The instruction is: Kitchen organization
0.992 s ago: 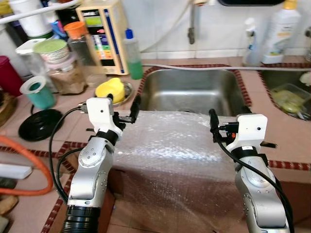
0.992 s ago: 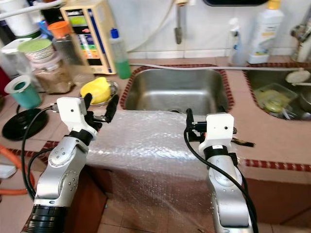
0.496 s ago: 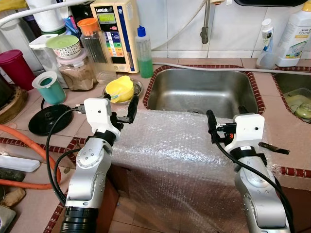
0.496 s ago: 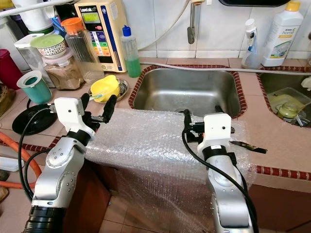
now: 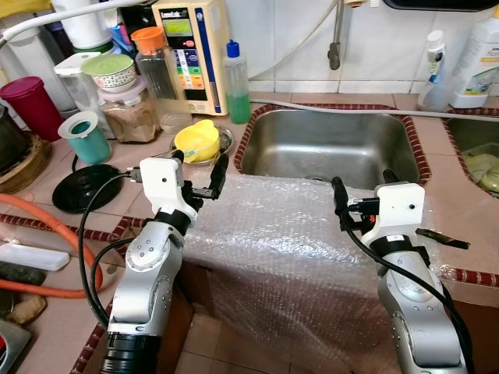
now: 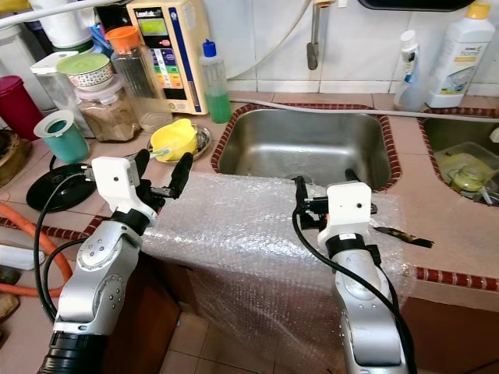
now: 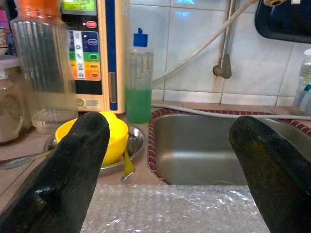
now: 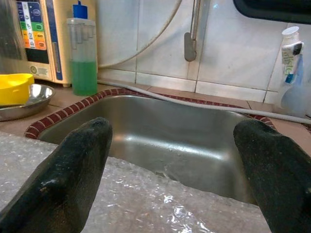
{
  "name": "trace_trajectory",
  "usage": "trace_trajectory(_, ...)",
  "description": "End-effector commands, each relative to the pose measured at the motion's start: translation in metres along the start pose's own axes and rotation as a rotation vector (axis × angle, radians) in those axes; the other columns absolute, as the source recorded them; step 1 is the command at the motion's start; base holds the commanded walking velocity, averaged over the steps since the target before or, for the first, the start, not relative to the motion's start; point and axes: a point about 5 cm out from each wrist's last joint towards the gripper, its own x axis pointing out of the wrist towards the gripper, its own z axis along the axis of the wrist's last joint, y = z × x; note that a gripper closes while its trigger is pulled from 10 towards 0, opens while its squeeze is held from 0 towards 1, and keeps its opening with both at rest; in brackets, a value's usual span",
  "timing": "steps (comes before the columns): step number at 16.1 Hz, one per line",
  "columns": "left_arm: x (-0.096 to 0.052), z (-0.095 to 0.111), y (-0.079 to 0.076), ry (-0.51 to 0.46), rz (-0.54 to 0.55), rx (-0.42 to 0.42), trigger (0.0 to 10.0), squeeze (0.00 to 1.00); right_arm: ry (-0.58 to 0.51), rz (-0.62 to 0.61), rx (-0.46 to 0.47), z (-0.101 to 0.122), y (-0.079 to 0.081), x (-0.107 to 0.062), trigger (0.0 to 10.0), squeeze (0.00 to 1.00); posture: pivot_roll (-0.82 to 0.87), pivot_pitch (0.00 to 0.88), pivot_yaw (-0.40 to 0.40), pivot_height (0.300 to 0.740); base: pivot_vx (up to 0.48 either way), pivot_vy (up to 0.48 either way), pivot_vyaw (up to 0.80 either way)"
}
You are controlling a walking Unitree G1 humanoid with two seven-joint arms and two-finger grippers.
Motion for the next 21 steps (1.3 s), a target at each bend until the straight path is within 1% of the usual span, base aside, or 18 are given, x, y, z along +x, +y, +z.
trace_trajectory(1, -0.0024, 0.0040, 0.0019, -0.019, 0.004, 0.007, 10.0, 0.00, -0.011, 0.017, 0.000, 0.0032, 0.0042, -0.0007, 10.0, 0.00, -0.02, 0.000, 0.119, 0.740, 0.255, 0.000, 0.00)
trace_trajectory(16, -0.0051, 0.0015, -0.0019, -0.008, -0.018, -0.003, 10.0, 0.00, -0.008, 0.020, -0.005, 0.0030, 0.0039, -0.0025, 10.0, 0.00, -0.02, 0.000, 0.122, 0.740, 0.295, 0.000, 0.00)
trace_trajectory(17, -0.0055, 0.0014, -0.0022, -0.012, -0.009, -0.018, 10.0, 0.00, -0.007, 0.022, -0.007, 0.0029, 0.0036, -0.0027, 10.0, 0.00, -0.02, 0.000, 0.122, 0.740, 0.000, 0.000, 0.00)
trace_trajectory(19, -0.0062, 0.0010, -0.0018, -0.007, -0.002, -0.015, 10.0, 0.00, -0.005, 0.025, -0.008, 0.0021, 0.0035, -0.0031, 10.0, 0.00, -0.02, 0.000, 0.120, 0.740, 0.000, 0.000, 0.00)
trace_trajectory(21, -0.0110, 0.0021, 0.0050, -0.016, 0.053, 0.019, 10.0, 0.00, 0.002, 0.037, -0.006, 0.0007, 0.0054, -0.0047, 10.0, 0.00, -0.01, 0.000, 0.119, 0.740, 0.000, 0.000, 0.00)
